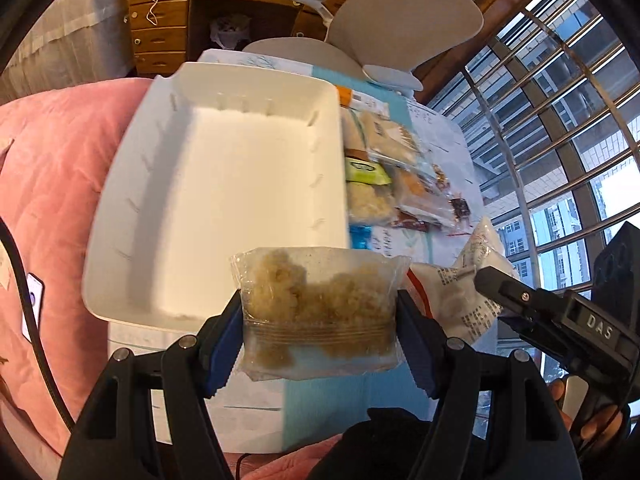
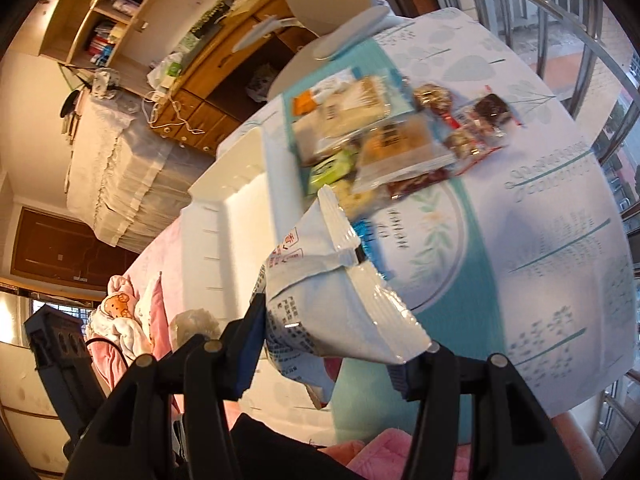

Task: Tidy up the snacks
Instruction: 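Carry both bags into the white tray and open both tools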

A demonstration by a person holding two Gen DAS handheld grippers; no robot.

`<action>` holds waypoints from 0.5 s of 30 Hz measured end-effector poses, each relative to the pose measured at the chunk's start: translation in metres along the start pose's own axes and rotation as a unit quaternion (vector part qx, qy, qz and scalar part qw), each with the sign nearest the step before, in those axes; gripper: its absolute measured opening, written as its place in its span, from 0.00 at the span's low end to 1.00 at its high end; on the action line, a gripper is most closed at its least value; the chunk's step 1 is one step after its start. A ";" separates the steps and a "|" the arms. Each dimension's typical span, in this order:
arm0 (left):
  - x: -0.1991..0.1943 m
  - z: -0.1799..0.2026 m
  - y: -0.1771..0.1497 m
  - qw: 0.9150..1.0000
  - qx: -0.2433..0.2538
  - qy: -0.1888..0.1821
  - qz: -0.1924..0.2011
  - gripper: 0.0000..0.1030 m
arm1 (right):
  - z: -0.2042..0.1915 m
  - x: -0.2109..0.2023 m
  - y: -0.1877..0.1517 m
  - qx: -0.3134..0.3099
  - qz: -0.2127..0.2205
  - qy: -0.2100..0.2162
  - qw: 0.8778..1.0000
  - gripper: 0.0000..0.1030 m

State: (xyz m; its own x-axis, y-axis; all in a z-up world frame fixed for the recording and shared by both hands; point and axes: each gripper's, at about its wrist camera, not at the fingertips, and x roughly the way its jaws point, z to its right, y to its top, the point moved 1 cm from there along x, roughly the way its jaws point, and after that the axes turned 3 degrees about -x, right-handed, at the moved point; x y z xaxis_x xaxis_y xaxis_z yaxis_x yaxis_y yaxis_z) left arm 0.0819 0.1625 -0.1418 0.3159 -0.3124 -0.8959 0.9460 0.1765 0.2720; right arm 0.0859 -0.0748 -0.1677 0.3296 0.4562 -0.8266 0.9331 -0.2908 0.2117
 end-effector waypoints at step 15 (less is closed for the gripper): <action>-0.018 -0.071 0.025 0.997 0.018 0.068 0.018 0.68 | -0.072 0.057 -0.037 -0.026 -0.016 0.052 0.998 0.52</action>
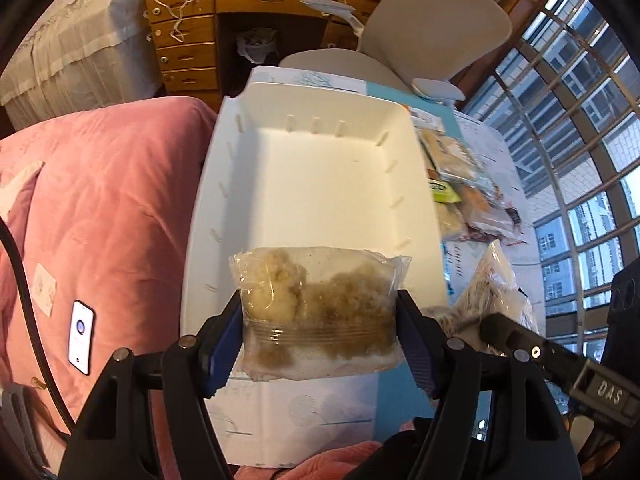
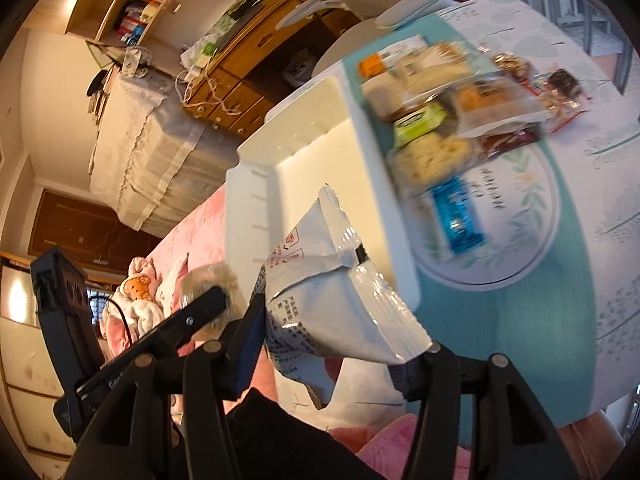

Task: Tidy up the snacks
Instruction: 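Carry both bags into the white tray and open both tools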

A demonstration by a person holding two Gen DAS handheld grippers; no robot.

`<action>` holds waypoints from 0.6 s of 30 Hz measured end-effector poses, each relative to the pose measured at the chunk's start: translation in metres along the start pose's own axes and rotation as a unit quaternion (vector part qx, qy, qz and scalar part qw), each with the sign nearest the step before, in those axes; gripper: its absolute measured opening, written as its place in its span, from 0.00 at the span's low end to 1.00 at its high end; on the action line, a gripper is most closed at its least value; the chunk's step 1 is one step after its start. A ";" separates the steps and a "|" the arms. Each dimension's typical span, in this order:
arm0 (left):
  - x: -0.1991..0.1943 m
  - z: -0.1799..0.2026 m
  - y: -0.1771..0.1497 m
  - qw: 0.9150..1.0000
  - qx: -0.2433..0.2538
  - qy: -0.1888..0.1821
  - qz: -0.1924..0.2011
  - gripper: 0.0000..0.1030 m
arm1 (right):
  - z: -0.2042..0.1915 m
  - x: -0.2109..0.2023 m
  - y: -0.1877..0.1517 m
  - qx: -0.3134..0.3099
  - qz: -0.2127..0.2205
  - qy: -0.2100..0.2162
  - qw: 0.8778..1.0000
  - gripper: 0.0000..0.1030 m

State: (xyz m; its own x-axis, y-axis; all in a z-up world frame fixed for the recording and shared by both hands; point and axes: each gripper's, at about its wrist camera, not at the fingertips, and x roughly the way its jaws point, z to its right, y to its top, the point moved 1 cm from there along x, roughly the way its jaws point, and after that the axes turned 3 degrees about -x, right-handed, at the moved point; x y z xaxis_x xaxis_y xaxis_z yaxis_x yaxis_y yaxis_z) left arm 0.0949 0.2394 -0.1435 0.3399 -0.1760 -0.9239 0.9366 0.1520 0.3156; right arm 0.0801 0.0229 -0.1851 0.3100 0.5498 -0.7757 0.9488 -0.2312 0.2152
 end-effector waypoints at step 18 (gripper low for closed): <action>0.009 -0.006 0.000 0.999 -0.007 0.032 -0.009 0.73 | 0.015 0.021 -0.004 0.038 -0.013 -0.007 0.999 0.70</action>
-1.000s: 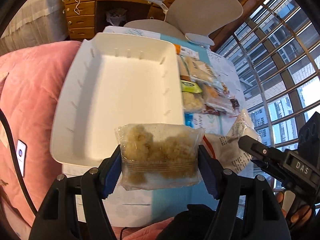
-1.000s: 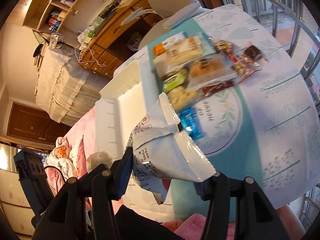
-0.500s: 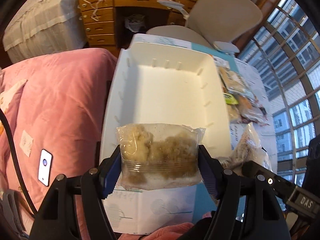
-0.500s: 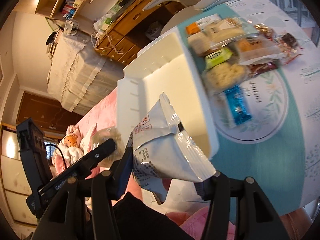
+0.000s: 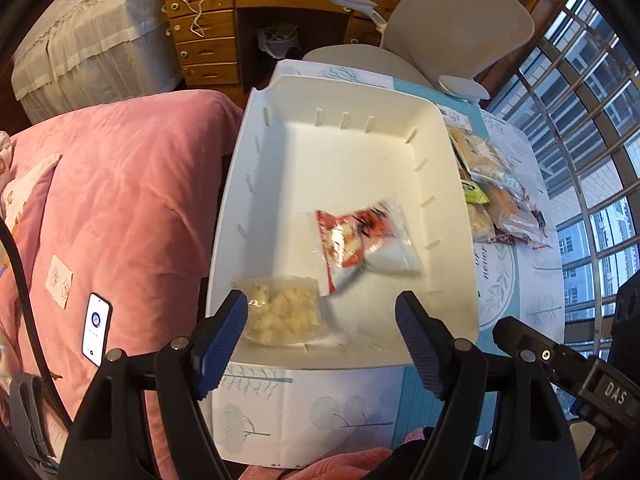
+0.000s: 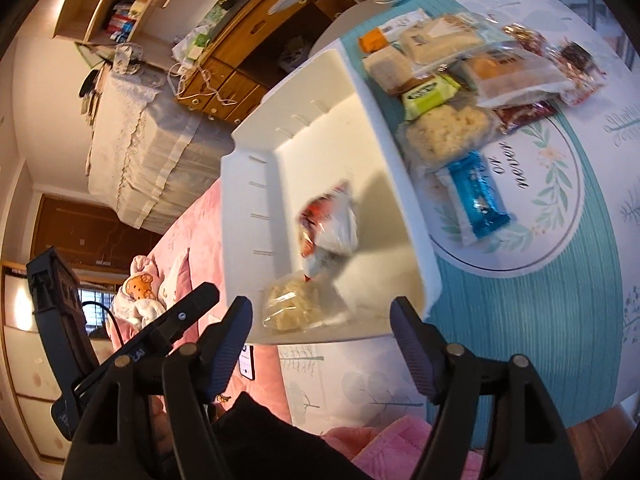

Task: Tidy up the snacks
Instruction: 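Carry both bags into the white tray and open both tools, then move both tools back over the remaining snacks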

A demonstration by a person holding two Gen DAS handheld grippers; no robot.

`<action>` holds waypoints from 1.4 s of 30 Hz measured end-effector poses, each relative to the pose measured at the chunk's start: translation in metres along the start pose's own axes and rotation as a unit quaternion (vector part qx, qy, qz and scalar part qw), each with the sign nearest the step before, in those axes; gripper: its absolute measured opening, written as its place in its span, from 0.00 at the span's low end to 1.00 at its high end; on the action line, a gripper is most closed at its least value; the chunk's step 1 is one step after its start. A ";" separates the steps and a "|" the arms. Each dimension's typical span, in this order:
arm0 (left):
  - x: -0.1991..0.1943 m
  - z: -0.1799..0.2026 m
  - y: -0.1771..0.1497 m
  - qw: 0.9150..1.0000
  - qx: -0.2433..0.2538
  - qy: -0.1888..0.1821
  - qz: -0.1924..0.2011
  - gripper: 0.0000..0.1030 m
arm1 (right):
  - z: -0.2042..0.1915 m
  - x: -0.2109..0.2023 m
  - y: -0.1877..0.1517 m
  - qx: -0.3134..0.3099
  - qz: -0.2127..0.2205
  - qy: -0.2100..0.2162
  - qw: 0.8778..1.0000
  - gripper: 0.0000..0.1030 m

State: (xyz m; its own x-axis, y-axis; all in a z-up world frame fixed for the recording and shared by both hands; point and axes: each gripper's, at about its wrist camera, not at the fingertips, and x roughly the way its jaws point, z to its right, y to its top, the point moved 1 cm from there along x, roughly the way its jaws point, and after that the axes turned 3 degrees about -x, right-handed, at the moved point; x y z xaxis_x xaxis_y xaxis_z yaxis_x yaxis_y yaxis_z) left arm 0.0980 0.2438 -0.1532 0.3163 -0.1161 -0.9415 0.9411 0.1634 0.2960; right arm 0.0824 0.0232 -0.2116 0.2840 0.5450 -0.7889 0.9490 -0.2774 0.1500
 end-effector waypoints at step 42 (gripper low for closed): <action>0.067 0.228 -0.028 0.999 -0.021 0.020 -0.014 0.81 | 0.174 -0.135 0.102 -0.110 0.075 -0.082 0.988 0.70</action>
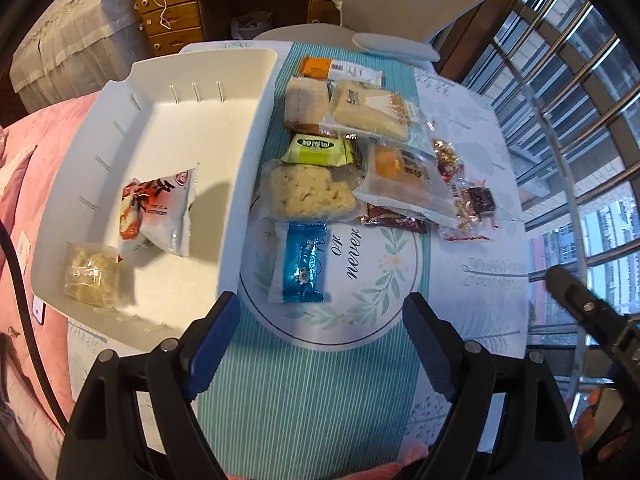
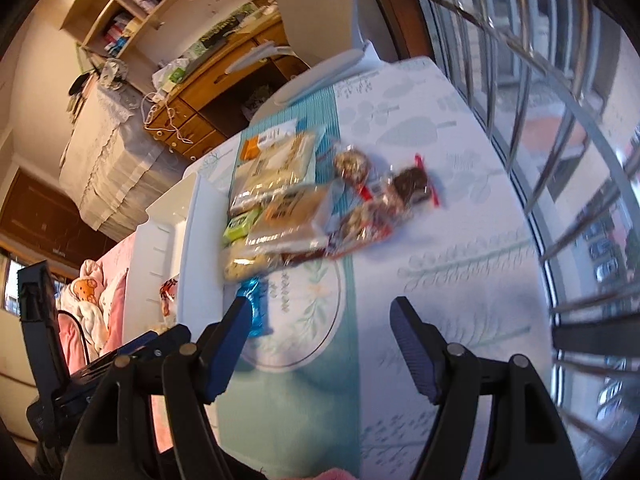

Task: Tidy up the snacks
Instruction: 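Move both tools back over the remaining snacks, then grasp the blue-wrapped bar with the left tool while the right grasps the nut-cluster bag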

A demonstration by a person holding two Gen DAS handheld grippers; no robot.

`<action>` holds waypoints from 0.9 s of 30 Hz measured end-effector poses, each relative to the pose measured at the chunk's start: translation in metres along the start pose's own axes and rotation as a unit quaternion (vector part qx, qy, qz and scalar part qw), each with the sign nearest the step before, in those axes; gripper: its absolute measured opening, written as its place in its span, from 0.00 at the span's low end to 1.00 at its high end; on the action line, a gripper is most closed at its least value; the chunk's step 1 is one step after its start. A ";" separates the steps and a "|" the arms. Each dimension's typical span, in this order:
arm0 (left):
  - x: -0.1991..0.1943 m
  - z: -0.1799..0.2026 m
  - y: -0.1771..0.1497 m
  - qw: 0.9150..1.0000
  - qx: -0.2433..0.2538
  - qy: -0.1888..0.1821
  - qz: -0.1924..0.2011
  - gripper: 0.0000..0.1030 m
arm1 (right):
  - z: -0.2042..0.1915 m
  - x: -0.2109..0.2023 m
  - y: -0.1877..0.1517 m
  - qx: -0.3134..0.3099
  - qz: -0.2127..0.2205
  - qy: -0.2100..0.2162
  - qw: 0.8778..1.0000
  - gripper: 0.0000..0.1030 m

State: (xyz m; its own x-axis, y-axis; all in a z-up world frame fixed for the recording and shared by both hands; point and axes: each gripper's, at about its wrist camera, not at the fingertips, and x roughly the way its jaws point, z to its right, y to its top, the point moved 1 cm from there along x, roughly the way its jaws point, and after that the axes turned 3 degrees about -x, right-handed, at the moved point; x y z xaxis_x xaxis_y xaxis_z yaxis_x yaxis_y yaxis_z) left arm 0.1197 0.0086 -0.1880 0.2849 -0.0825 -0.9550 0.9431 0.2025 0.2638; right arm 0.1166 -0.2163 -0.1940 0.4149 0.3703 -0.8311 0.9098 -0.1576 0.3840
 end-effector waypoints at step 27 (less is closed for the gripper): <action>0.102 0.020 0.022 0.992 0.013 0.126 -0.009 0.82 | 0.041 0.119 0.048 -0.113 0.000 -0.003 0.994 0.70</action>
State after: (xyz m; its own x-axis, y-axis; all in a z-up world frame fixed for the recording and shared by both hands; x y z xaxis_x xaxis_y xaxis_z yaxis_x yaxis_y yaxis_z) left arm 0.1734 -0.0147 -0.2771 0.2192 0.1607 -0.9624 0.9525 0.1784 0.2468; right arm 0.2105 -0.2173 -0.2910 0.4162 0.3639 -0.8333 0.8841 0.0525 0.4644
